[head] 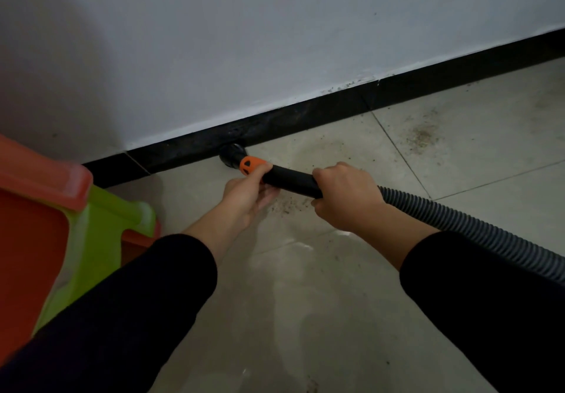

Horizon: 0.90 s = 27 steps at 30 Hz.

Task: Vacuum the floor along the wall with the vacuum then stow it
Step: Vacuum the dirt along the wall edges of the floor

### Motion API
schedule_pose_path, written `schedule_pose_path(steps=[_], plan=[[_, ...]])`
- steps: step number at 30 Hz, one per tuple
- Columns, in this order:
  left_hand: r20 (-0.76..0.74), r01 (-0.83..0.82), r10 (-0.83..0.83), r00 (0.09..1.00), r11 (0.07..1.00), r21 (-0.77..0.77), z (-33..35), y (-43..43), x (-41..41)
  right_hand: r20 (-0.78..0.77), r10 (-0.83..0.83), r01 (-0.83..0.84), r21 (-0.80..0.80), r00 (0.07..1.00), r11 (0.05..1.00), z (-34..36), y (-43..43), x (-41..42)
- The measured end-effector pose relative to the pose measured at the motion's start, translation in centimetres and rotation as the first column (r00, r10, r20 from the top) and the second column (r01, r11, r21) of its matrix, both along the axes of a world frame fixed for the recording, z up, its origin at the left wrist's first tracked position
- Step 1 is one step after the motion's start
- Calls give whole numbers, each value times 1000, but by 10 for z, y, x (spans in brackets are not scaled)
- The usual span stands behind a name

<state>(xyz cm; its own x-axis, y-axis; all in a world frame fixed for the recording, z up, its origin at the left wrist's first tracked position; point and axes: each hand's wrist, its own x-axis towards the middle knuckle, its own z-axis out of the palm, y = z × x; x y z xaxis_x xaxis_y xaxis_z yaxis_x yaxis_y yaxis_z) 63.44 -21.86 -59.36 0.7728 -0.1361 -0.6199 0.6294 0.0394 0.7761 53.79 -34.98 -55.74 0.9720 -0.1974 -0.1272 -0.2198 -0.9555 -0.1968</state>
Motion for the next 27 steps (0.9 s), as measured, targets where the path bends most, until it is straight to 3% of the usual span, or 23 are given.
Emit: schedule_pose_path(steps=[6, 15, 27], plan=[[0, -17, 17, 1000, 1000, -15, -2, -10, -6, -17, -52, 52, -1, 999, 999, -4, -3, -7], [-7, -195, 195, 981, 979, -62, 4, -24, -21, 15, -55, 55, 41, 998, 998, -6, -13, -6], [-107, -264, 257, 960, 963, -52, 18, -21, -46, -31, 16, -13, 121, 999, 993, 6, -23, -17]])
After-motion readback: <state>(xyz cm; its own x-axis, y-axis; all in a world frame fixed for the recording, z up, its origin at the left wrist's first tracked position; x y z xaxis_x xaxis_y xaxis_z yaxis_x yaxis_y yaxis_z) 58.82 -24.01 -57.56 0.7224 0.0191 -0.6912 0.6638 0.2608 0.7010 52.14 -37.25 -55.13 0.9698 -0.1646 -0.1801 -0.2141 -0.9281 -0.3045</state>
